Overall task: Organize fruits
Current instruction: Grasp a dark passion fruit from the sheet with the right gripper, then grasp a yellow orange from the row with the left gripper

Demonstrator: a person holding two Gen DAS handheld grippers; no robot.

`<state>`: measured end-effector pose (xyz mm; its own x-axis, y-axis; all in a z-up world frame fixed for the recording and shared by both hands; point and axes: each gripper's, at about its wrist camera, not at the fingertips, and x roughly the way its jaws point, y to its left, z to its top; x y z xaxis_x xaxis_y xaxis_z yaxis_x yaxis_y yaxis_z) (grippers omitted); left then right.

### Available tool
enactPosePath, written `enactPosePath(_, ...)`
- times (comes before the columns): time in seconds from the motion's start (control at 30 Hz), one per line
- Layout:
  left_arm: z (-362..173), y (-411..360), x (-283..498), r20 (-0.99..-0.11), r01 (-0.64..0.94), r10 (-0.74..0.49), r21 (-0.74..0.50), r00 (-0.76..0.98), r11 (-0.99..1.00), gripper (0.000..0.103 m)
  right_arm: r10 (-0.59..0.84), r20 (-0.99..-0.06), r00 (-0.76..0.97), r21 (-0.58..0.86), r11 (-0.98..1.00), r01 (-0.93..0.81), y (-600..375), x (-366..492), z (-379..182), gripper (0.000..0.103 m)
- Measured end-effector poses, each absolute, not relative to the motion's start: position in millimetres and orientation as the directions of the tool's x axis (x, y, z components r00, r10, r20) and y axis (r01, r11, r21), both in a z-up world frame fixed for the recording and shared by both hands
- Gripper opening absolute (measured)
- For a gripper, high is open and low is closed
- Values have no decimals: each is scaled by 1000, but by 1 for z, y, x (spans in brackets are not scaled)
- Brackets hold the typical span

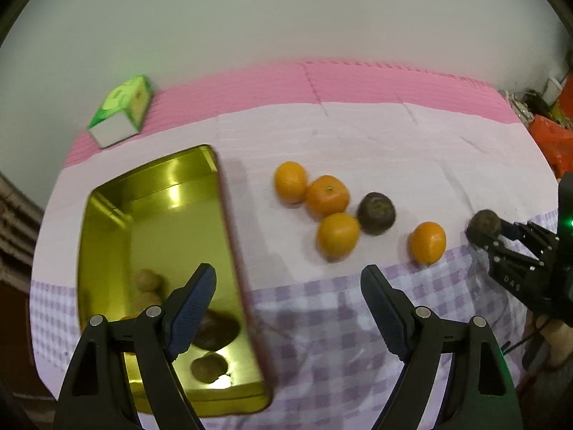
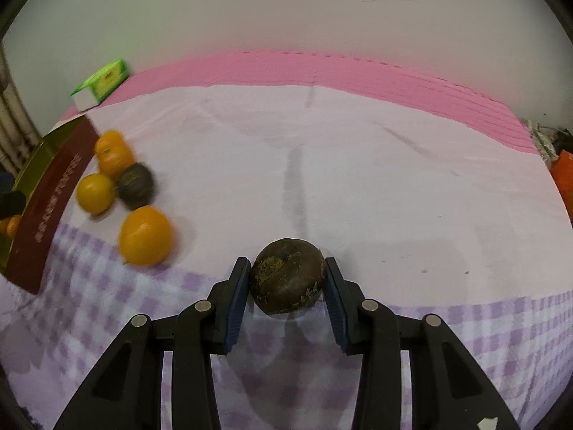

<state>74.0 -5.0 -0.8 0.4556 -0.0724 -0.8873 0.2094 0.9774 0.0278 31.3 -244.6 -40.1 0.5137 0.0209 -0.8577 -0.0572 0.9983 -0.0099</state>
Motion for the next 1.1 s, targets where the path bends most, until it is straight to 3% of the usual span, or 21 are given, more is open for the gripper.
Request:
enactPosePath(0.23, -20, -26, 92, -908, 238, -73, 30, 412, 971, 80, 14, -835, 550, -5, 999, -32, -258, 36, -43, 38)
enactPosePath(0.47, -37, -36, 108, -924, 261, -70, 33, 375, 965, 59, 13, -822, 570, -5, 1000, -30, -252, 37, -46, 38)
enactPosePath(0.77, -52, -48, 125, -934, 288, -78, 27, 347, 957, 54, 16, -812, 584, 0, 1000, -28, -260, 31, -45, 39)
enactPosePath(0.93, -60, -51, 130, -941, 297, -98, 2, 323, 955, 40, 17, -809, 587, 0, 1000, -29, -260, 31, -45, 39)
enactPosePath(1.1, -59, -52, 125, -938, 304, -91, 16, 335, 953, 40, 14, -808, 589, -3, 1000, -28, -260, 31, -46, 39)
